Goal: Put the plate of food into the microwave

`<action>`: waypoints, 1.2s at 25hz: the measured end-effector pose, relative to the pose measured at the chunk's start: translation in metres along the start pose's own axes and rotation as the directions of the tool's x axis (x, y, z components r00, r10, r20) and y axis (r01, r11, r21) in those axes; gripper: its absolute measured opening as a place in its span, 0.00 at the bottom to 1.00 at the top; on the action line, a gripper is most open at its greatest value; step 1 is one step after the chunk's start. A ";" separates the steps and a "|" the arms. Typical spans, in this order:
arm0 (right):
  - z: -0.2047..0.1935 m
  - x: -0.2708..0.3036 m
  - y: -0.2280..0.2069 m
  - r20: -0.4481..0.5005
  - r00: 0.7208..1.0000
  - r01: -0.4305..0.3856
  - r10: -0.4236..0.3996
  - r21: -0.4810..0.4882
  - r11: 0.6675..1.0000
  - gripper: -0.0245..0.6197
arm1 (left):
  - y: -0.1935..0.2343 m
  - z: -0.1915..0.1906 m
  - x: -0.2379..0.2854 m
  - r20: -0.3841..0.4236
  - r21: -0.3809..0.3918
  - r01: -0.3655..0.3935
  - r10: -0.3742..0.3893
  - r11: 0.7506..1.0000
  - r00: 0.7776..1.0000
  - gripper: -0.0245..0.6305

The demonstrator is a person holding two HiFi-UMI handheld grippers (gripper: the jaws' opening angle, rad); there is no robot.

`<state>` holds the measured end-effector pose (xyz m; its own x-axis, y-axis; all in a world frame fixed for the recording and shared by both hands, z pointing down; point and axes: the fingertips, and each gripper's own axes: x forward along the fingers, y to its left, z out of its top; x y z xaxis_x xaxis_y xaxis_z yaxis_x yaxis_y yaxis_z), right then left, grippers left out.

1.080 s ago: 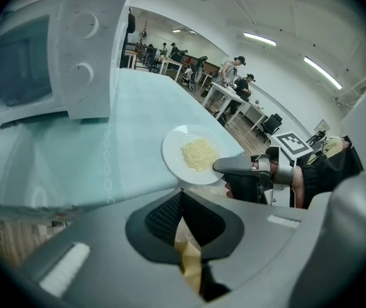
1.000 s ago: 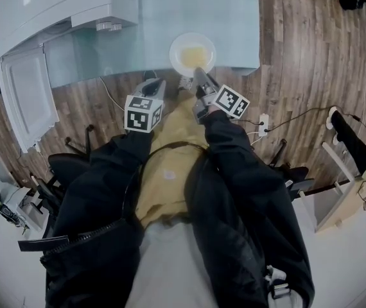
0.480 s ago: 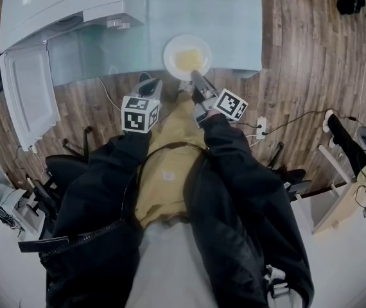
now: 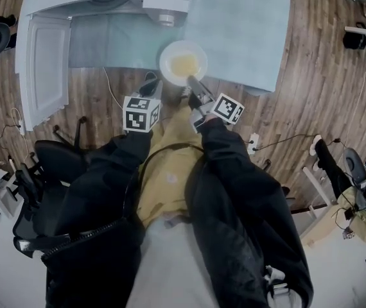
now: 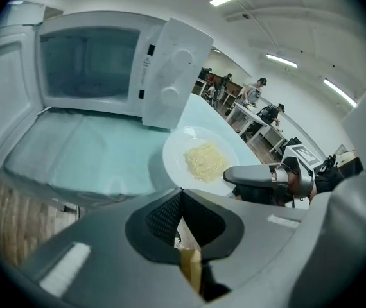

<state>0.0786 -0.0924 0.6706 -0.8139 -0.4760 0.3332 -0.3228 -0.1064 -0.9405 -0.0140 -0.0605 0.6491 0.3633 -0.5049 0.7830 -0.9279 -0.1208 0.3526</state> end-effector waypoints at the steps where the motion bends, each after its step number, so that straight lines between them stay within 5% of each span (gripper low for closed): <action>1: -0.005 0.008 0.005 -0.020 1.000 -0.010 0.010 -0.007 1.000 0.05 | 0.008 0.000 -0.004 0.010 -0.016 -0.013 0.013 1.000 1.000 0.03; 13: -0.061 0.107 0.056 -0.193 0.981 -0.043 0.034 -0.041 0.998 0.05 | 0.106 -0.001 -0.055 0.092 -0.183 -0.115 0.134 0.976 0.987 0.03; 30: -0.063 0.246 0.125 -0.142 0.987 -0.079 0.080 0.011 0.997 0.05 | 0.210 0.043 -0.073 0.145 -0.254 -0.145 0.186 0.956 0.972 0.03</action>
<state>-0.1929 -0.1677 0.6389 -0.8973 -0.3546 0.2629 -0.2518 -0.0780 -0.9646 -0.2392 -0.0857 0.6444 0.1682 -0.6368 0.7524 -0.9188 0.1751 0.3536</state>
